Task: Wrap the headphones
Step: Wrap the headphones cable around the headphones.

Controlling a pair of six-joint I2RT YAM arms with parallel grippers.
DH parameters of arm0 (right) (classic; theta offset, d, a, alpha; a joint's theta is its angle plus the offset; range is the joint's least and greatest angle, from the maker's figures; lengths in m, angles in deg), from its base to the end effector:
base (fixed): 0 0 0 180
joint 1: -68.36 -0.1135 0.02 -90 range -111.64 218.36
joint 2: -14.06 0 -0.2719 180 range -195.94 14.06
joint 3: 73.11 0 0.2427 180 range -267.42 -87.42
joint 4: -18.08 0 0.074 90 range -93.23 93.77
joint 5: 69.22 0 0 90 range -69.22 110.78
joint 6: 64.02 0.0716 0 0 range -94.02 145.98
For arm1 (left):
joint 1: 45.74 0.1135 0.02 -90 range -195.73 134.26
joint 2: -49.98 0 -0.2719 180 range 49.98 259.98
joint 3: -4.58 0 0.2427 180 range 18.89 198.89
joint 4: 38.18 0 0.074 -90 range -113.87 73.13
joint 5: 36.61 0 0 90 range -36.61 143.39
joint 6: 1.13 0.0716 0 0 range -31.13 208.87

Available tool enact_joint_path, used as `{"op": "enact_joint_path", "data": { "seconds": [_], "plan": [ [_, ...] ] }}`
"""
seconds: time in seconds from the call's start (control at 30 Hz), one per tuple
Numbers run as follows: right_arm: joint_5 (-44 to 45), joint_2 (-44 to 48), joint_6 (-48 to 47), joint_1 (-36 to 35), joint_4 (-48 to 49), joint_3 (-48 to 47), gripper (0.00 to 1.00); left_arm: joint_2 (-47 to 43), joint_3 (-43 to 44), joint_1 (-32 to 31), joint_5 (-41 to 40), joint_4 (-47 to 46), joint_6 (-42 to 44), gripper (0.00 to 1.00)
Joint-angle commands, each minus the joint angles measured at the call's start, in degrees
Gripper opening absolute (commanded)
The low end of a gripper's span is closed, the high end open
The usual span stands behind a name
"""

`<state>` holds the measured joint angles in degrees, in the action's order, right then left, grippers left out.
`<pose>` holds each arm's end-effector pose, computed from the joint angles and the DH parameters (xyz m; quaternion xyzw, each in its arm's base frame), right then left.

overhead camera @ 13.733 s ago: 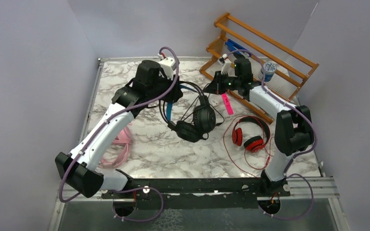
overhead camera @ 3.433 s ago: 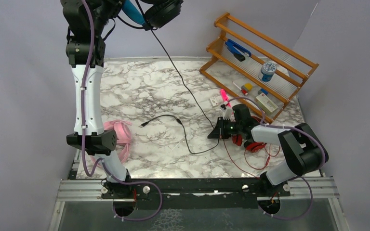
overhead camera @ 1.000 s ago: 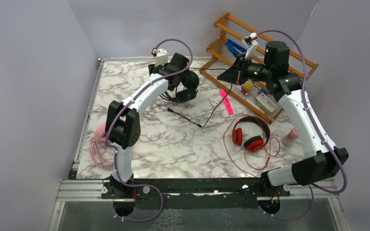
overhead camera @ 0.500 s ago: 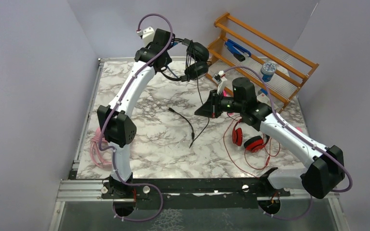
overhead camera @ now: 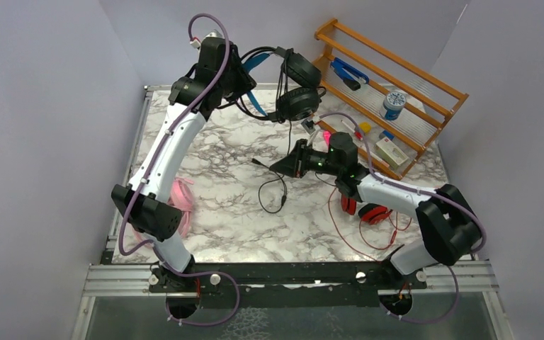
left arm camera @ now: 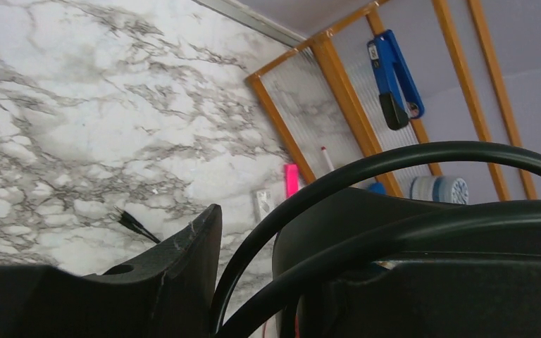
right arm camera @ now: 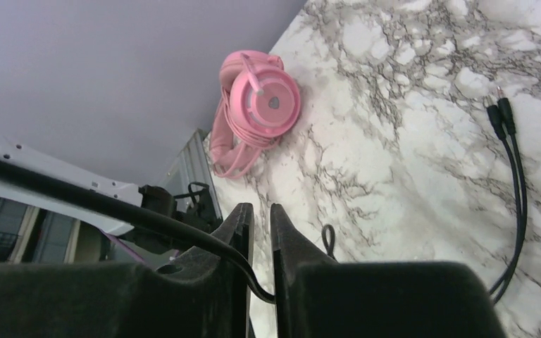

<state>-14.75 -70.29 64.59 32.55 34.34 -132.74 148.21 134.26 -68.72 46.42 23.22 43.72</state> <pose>0.2550 0.2353 0.2631 -0.1816 0.7259 0.5601 0.3555 0.3640 -0.1449 0.4368 -0.1960 0.8422 -0.2362 0.4432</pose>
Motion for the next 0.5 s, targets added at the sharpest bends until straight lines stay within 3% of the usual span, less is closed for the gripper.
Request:
{"op": "enact_joint_path", "data": {
  "seconds": [0.0, 0.2, 0.33, 0.47],
  "plan": [
    [0.56, -4.58, 4.25, -0.36, 13.46, 0.01, 0.22, -5.58, -2.50, 0.14, 12.21, -7.87, -3.92, 0.00],
    [-3.88, -15.78, 2.65, 0.00, 30.11, -5.73, 0.50, -10.18, -8.27, 0.03, 14.32, -11.17, -4.59, 0.00],
    [-4.97, -23.43, 2.25, 0.63, 38.56, -9.18, 0.60, -10.47, -5.26, 0.02, 16.64, -11.10, -5.08, 0.00],
    [-4.07, -28.43, 1.58, 1.04, 39.28, -13.27, 0.67, -11.02, -3.97, 0.04, 17.59, -11.12, -5.25, 0.00]
  ]
}}
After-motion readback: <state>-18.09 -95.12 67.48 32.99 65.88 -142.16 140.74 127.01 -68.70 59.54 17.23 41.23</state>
